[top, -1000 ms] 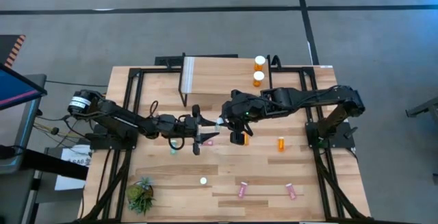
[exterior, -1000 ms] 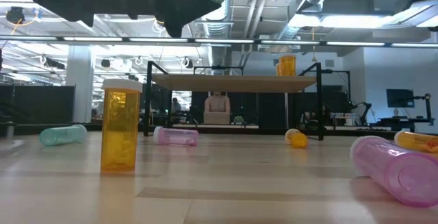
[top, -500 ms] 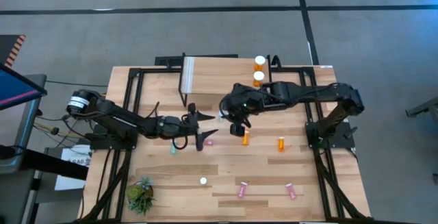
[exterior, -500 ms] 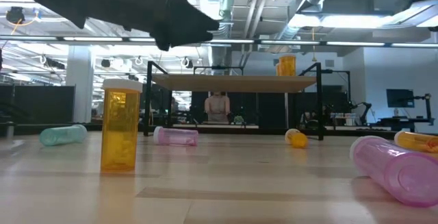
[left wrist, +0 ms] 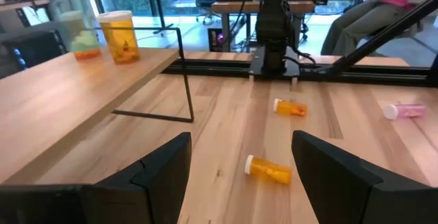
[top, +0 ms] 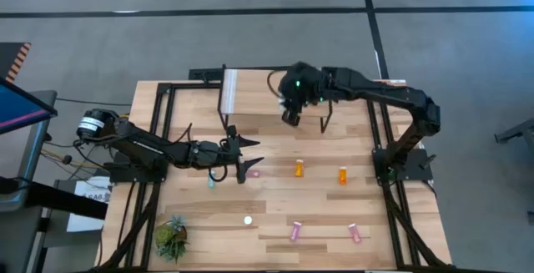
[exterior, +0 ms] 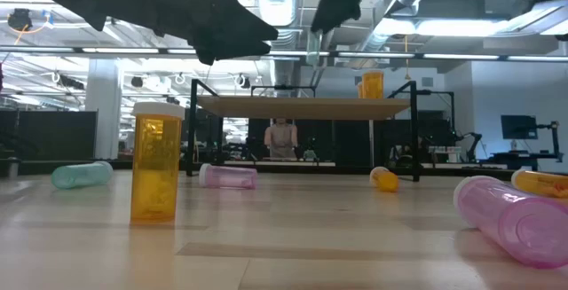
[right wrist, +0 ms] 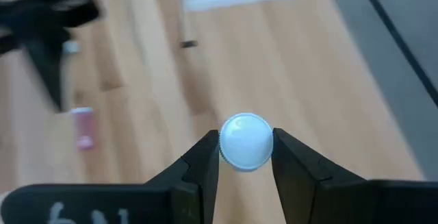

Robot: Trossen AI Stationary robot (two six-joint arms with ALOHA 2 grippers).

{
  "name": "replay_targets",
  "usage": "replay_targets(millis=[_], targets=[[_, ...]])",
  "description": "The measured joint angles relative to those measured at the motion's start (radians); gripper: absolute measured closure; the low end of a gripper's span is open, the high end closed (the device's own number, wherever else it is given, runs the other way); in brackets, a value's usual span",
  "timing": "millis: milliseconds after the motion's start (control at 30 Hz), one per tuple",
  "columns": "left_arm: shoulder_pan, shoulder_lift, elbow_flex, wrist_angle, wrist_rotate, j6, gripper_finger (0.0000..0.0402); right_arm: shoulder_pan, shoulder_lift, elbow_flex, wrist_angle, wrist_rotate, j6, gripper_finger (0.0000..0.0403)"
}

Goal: Pick and place medicine bottles onto shelf by color
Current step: Put the top small green pill bottle on the shelf

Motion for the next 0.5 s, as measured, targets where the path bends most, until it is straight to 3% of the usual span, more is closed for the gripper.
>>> replay_targets(millis=[500], targets=[[0.000, 0.000, 0.000, 0.001, 0.000, 0.007, 0.0159, -0.295, 0.005, 0.000, 0.067, -0.069, -0.013, 0.0269]])
